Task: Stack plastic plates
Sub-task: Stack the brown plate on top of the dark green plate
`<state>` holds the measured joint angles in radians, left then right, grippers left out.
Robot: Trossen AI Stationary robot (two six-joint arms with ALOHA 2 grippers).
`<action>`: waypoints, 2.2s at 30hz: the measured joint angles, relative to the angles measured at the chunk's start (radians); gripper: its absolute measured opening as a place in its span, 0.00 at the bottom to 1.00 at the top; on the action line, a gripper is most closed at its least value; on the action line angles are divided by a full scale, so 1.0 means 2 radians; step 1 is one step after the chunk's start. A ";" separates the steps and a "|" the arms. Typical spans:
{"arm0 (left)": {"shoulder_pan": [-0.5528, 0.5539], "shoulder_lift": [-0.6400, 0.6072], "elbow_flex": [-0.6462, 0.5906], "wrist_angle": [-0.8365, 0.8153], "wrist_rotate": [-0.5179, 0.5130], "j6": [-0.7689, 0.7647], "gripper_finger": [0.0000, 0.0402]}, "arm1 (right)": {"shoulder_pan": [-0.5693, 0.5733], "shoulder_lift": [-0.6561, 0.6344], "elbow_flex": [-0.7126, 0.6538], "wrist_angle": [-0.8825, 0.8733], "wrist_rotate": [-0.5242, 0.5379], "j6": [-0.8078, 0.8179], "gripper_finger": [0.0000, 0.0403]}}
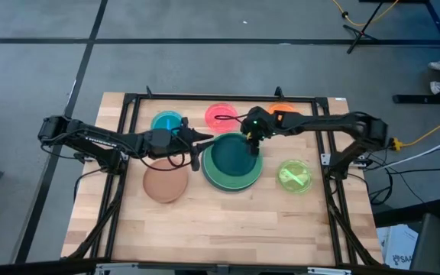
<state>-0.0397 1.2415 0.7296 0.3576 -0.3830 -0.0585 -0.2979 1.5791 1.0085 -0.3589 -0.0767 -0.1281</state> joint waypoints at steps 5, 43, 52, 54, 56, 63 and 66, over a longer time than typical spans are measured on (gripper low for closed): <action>-0.011 0.000 0.000 -0.090 0.000 -0.038 0.23 | 0.048 -0.080 -0.010 -0.046 -0.001 0.002 0.40; -0.210 0.054 0.011 -0.412 0.040 -0.362 0.22 | 0.414 -0.164 -0.128 0.035 0.242 0.197 0.41; -0.209 0.116 0.011 -0.407 0.067 -0.376 0.22 | 0.414 -0.164 -0.128 0.034 0.243 0.193 0.41; -0.207 0.123 0.011 -0.407 0.067 -0.377 0.22 | 0.414 -0.164 -0.128 0.034 0.243 0.193 0.41; -0.204 0.129 0.011 -0.406 0.066 -0.384 0.22 | 0.414 -0.164 -0.128 0.034 0.243 0.193 0.41; -0.201 0.150 0.011 -0.403 0.070 -0.409 0.22 | 0.414 -0.152 -0.128 0.034 0.243 0.193 0.41; -0.201 0.158 0.011 -0.403 0.071 -0.416 0.22 | 0.414 -0.143 -0.128 0.034 0.243 0.193 0.41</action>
<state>-0.4412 1.5577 0.7517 -0.4479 -0.2409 -0.8904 0.5297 1.2927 0.7521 -0.2908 0.4101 0.2570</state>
